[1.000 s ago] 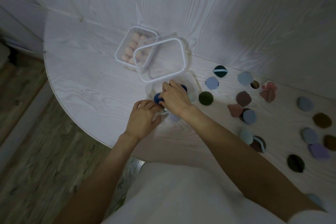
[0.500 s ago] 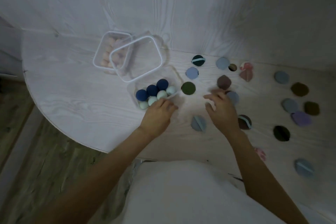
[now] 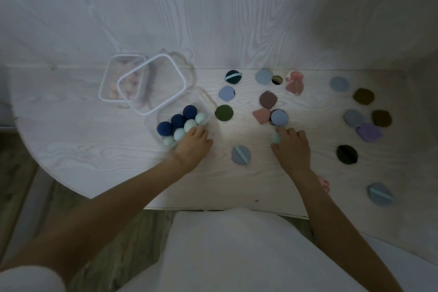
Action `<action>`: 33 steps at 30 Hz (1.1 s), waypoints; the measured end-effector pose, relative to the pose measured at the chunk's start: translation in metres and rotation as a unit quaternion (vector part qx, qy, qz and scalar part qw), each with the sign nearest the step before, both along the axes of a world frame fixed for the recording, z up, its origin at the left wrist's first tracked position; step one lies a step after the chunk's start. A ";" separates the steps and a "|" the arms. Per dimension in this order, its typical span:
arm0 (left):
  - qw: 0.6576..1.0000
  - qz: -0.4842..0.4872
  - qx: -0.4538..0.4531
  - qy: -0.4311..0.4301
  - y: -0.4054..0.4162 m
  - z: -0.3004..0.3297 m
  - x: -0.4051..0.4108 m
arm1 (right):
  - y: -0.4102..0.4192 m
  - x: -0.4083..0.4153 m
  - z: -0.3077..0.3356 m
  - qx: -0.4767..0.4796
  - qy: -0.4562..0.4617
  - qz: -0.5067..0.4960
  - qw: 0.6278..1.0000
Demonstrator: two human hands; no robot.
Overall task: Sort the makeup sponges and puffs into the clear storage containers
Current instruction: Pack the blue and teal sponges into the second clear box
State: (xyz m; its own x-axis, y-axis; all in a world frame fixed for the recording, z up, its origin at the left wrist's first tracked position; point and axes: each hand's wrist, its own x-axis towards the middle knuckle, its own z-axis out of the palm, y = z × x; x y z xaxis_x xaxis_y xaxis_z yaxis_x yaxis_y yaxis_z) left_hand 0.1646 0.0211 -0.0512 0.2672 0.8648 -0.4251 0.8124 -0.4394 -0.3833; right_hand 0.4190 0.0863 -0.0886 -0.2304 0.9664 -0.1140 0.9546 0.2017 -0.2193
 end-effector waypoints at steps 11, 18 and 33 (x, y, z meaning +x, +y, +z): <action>0.492 0.445 0.195 -0.723 -0.034 0.023 -0.037 | 0.005 -0.087 0.054 -0.115 0.328 0.057 0.936; 0.443 0.484 0.300 -0.692 -0.017 0.019 -0.087 | 0.028 -0.147 0.067 -0.223 0.357 0.069 0.904; 0.801 0.327 0.273 -0.421 0.011 -0.026 -0.098 | 0.033 -0.169 0.049 -0.199 0.391 0.006 0.899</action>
State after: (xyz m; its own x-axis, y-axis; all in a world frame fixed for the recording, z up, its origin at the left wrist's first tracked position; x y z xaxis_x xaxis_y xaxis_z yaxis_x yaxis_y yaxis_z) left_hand 0.0670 0.0322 -0.0769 -0.3265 0.9320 0.1573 0.8718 0.2326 0.4312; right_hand 0.2502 0.1188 -0.0400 -0.3997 0.8824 -0.2483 0.4751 -0.0322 -0.8793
